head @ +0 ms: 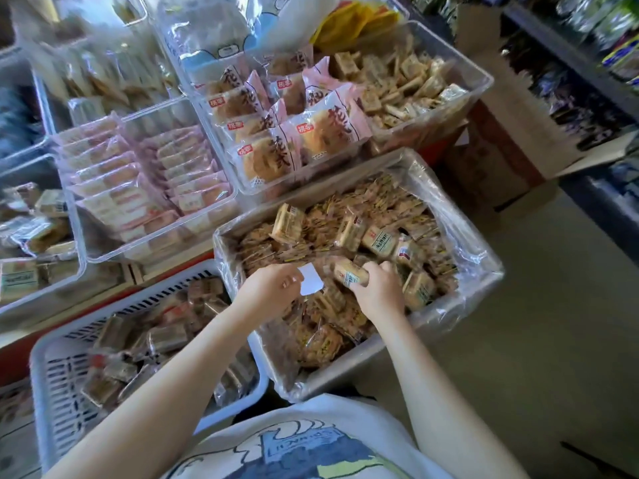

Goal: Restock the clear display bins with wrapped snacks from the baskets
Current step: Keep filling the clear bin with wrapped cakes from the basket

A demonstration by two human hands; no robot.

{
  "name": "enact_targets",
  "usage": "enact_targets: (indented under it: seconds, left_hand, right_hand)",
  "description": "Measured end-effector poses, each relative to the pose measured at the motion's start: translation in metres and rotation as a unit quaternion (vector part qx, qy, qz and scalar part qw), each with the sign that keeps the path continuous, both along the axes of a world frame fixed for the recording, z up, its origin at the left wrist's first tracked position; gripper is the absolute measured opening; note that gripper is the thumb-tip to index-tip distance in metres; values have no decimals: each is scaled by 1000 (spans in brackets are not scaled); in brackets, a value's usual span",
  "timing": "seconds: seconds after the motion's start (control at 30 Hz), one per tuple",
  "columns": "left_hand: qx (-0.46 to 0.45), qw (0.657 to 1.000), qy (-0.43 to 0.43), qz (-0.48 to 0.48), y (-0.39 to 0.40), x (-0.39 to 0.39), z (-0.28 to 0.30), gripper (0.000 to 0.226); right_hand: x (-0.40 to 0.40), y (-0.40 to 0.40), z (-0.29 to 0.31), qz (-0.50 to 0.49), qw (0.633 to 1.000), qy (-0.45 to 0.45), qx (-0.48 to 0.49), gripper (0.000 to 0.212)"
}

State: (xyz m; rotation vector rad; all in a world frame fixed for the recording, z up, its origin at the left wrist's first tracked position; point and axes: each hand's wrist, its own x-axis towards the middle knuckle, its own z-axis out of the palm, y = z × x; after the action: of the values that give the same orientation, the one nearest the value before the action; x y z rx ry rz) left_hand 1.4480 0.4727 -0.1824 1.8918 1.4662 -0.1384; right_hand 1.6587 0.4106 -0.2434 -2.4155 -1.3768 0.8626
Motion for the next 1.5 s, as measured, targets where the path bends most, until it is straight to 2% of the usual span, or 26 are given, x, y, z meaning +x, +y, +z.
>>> enact_targets:
  seconds: [0.1, 0.17, 0.2, 0.27, 0.33, 0.4, 0.47, 0.63, 0.73, 0.87, 1.07, 1.17, 1.3, 1.43, 1.5]
  left_hand:
    - [30, 998, -44, 25, 3, 2, 4, 37]
    - [4, 984, -148, 104, 3, -1, 11, 46]
    - [-32, 961, -219, 165, 2, -4, 17, 48]
    - [-106, 895, -339, 270, 4, -17, 28, 57]
    - [-121, 853, -400, 313, 6, -38, 39, 55]
    - [-92, 840, -412, 341, 8, -70, 47, 33]
    - [-79, 812, -424, 392, 9, -109, 48, 21]
    - [-77, 737, -442, 506, 0, -231, 41, 20]
    - [-55, 687, -460, 559, -8, -310, 38, 30]
    - [21, 701, -402, 588, -12, -402, 41, 32]
    - [149, 693, -356, 609, 24, -491, 41, 26]
    - [202, 721, -291, 596, 50, -513, 36, 25]
    - [247, 756, -211, 569, 79, -530, 17, 26]
    - [285, 769, -167, 548, 118, -543, 2, 18]
    - [283, 796, -148, 514, 141, -550, -10, 20]
  right_hand:
    - [0, 9, 29, 14, 993, 49, 108, 35]
    - [-7, 19, 52, 62, 985, 66, 149, 37]
    - [-14, 24, 63, 89, 980, 72, 162, 39]
    - [-37, 34, 82, 132, 971, 84, 183, 43]
    - [-69, 43, 95, 172, 961, 94, 198, 45]
    - [-107, 53, 102, 213, 949, 104, 209, 47]
    - [-151, 64, 103, 249, 939, 108, 209, 45]
    - [-270, 91, 96, 311, 931, 93, 169, 57]
    - [-351, 108, 90, 359, 915, 92, 162, 57]
    - [-448, 138, 76, 380, 907, 54, 176, 51]
    - [-528, 184, 62, 379, 914, -40, 138, 56]
    - [-541, 187, 46, 402, 907, -69, 100, 60]
    - [-543, 185, 36, 379, 916, -85, 102, 58]
    - [-544, 186, 32, 368, 917, -103, 111, 58]
    - [-546, 186, 31, 366, 917, -108, 117, 59]
